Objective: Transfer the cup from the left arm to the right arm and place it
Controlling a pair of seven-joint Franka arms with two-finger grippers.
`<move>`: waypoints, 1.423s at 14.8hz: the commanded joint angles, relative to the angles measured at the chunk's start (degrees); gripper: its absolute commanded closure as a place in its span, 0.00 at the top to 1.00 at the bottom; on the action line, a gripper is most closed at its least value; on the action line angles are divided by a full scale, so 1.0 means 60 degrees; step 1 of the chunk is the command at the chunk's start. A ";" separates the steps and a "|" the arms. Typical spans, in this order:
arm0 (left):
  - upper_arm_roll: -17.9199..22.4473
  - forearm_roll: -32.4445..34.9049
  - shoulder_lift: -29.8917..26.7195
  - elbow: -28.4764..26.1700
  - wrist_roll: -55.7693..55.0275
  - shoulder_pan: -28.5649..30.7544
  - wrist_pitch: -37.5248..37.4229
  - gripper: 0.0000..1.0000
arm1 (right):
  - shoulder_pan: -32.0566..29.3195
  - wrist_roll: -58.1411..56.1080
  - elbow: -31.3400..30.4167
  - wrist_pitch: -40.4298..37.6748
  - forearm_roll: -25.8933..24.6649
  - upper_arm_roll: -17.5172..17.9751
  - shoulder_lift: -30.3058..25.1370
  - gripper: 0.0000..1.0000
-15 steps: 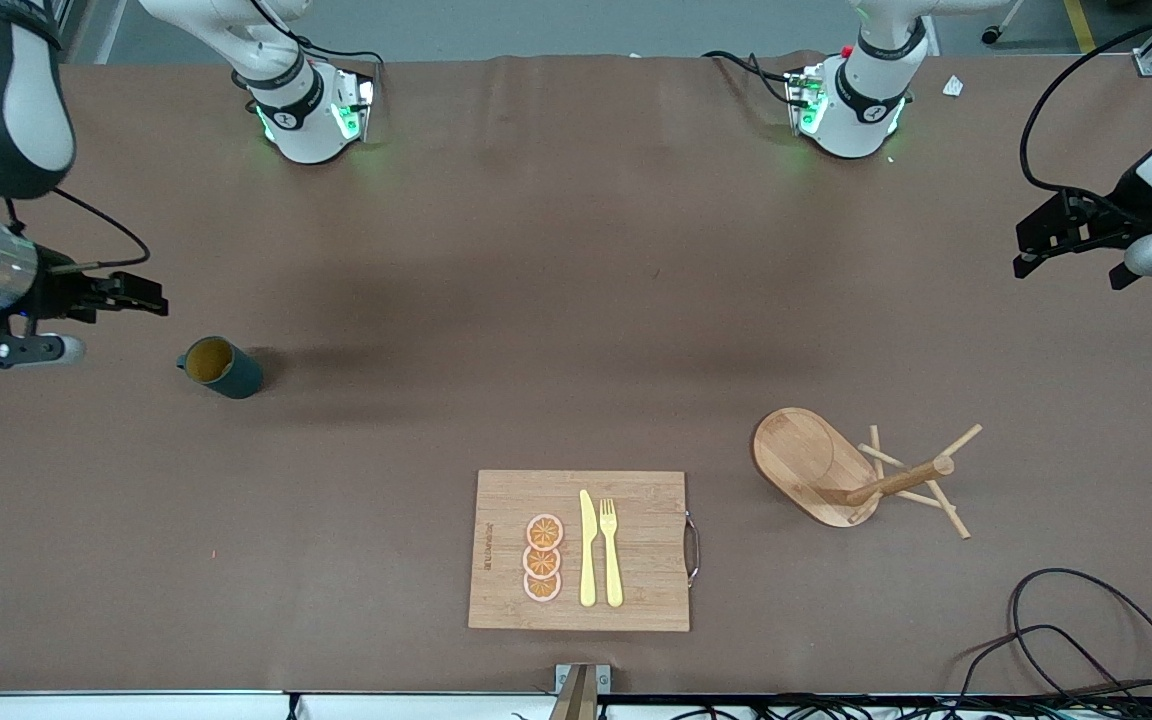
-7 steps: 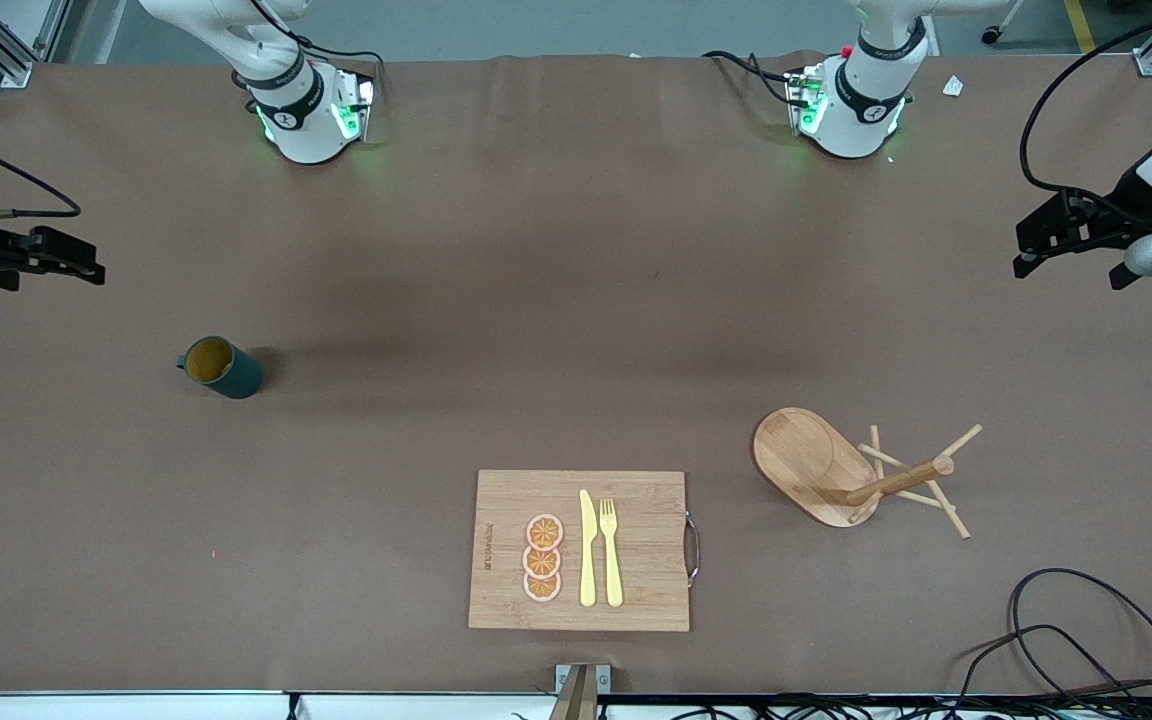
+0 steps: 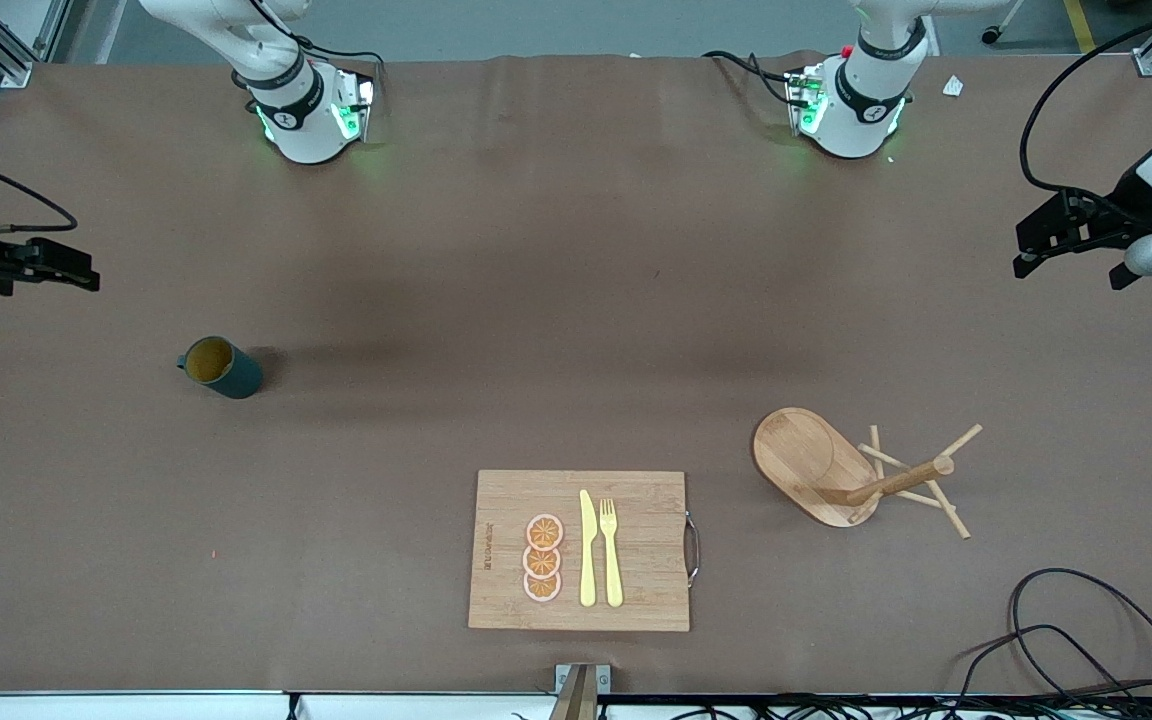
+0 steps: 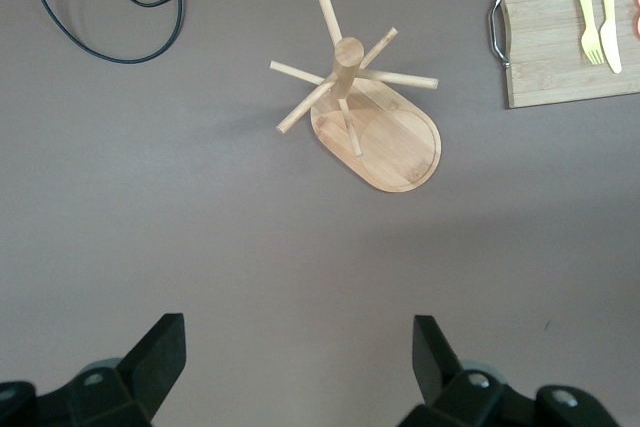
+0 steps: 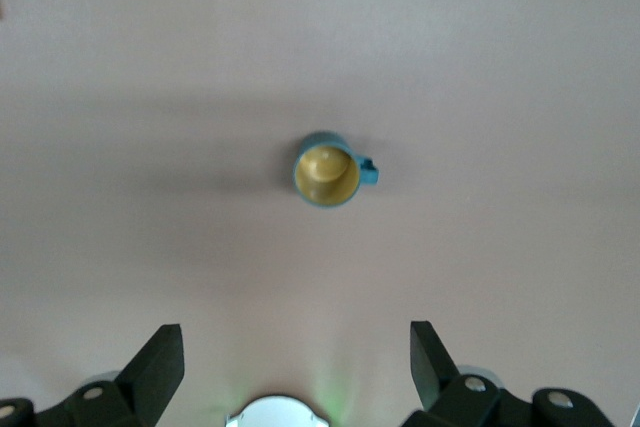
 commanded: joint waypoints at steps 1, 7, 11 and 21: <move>-0.0040 0.0208 0.0004 0.0084 -0.0053 0.0008 0.0027 1.00 | 0.0019 0.0200 -0.0057 -0.0235 0.0052 0.0042 -0.0281 1.00; -0.0040 0.0266 0.0268 0.0480 -0.0097 -0.0036 -0.0047 1.00 | -0.0127 0.0200 -0.0806 -0.0030 0.0302 -0.0016 -0.1499 1.00; -0.0040 0.0266 0.0268 0.0524 -0.0097 -0.0022 -0.0047 1.00 | -0.0142 0.0171 -0.0820 -0.0088 0.0316 -0.0002 -0.1777 1.00; -0.0040 0.0251 0.0282 0.0538 -0.0097 -0.0066 -0.0047 1.00 | -0.0171 0.0053 -0.0791 0.0028 0.0623 -0.0046 -0.1983 1.00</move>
